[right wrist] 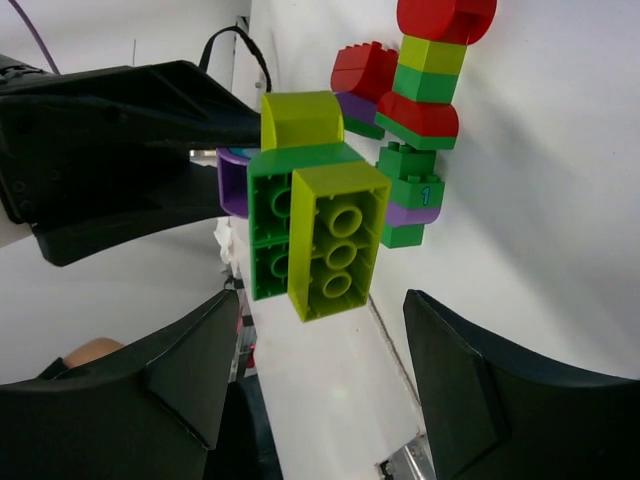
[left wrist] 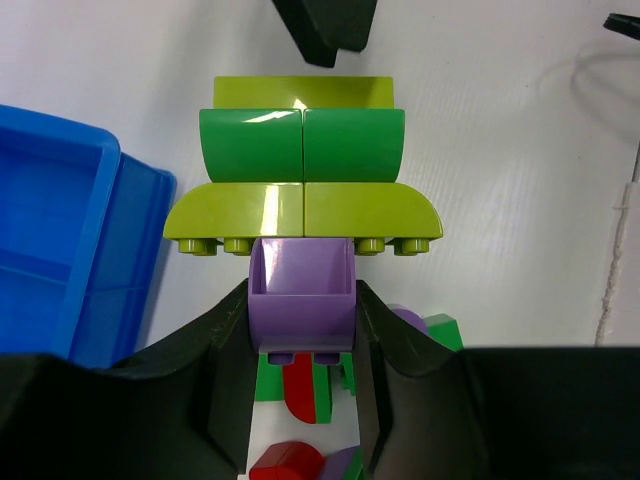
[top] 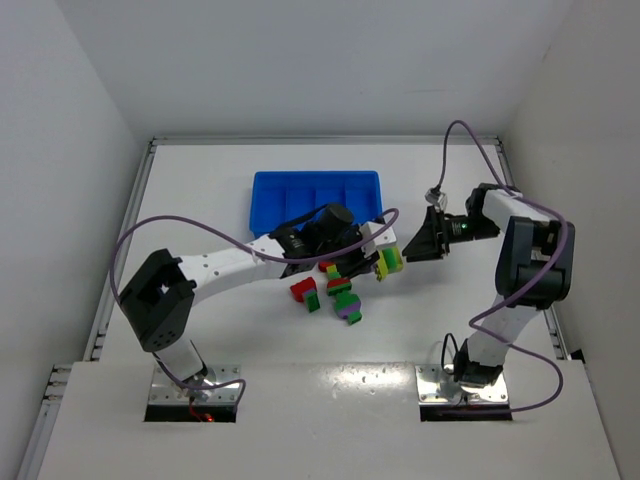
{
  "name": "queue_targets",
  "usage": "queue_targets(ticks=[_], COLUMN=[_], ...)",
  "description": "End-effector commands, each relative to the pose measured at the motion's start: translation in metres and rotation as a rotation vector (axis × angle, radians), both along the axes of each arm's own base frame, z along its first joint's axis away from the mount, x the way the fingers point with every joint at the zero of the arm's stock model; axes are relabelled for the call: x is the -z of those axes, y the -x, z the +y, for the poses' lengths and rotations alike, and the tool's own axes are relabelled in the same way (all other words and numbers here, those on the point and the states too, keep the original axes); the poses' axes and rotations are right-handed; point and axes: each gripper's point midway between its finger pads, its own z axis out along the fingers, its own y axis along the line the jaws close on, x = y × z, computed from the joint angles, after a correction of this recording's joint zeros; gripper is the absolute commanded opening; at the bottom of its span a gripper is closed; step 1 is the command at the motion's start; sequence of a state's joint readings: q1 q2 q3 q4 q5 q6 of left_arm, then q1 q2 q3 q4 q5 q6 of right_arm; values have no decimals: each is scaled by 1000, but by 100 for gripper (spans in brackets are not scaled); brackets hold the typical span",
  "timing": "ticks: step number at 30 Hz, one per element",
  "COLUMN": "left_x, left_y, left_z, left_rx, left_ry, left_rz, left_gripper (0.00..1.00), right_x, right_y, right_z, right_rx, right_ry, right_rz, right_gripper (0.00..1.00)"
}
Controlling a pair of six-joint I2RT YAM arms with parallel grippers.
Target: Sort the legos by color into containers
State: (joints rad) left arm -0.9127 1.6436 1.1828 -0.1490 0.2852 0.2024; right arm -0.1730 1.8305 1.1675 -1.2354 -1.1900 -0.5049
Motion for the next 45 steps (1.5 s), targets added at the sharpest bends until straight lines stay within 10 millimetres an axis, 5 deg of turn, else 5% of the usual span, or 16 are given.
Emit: queue_targets(ticks=[1,6,10,15,20,27,41,45], left_x=[-43,-47,-49,-46,-48,-29,-21,-27], left_y=[-1,2,-2,-4,-9,-13,-5,-21], left_z=[-22,-26,-28,-29,-28,0,48,67], left_rx=[39,48,40,28,-2,-76,-156,-266], left_ry=[111,119,123,123,124,78,37,30], left_rz=[-71,-76,-85,-82,-91,-83,-61,-71], left_gripper=[0,0,0,0,0,0,0,0], right_x=[-10,-12,-14,-14,-12,-20,-27,-32], right_y=[-10,-11,-9,-1,0,-10,-33,-42], right_z=[4,14,17,27,29,18,-13,-19], right_rx=[-8,-48,-68,-114,-123,-83,12,17], right_ry=[-41,-52,-67,-98,-100,-93,-68,-48], right_rz=[-77,-84,-80,-59,-50,-91,-151,-182], right_gripper=[68,63,40,35,13,1,0,0])
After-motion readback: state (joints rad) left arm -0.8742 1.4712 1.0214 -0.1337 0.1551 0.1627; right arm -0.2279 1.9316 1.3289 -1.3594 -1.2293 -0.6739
